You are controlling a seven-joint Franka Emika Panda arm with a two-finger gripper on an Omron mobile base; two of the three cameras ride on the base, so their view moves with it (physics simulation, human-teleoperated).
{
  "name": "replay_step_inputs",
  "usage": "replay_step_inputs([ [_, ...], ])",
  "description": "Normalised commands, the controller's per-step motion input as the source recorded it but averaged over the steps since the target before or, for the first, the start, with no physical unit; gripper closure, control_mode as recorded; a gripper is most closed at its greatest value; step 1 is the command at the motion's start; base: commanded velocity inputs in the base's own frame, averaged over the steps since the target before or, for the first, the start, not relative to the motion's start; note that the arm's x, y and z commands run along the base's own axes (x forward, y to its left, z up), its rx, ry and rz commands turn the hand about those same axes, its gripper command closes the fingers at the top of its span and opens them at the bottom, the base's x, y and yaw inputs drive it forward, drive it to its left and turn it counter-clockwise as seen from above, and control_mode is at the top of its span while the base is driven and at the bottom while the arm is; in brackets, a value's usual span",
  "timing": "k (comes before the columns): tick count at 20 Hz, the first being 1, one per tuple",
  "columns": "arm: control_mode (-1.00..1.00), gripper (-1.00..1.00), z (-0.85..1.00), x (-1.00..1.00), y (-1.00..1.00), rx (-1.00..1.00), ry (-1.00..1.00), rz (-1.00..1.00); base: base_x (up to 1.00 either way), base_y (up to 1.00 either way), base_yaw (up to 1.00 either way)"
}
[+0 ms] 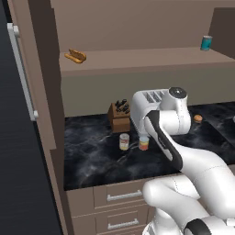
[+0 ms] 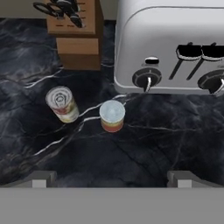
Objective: Pick the cans from the counter and place them in their designated side in the cabinet.
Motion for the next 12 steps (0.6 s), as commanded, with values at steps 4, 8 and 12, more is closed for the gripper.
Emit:
replay_step_inputs([
  [4,-1.0,-1.0,-0.05,0.07,0.01,0.0,0.0,0.0,0.0,0.0,0.0],
  [8,-1.0,-1.0,-0.07,0.06,0.01,0.0,0.0,0.0,0.0,0.0,0.0],
  [12,-1.0,-1.0,-0.11,0.07,0.03,0.0,0.0,0.0,0.0,0.0,0.0],
])
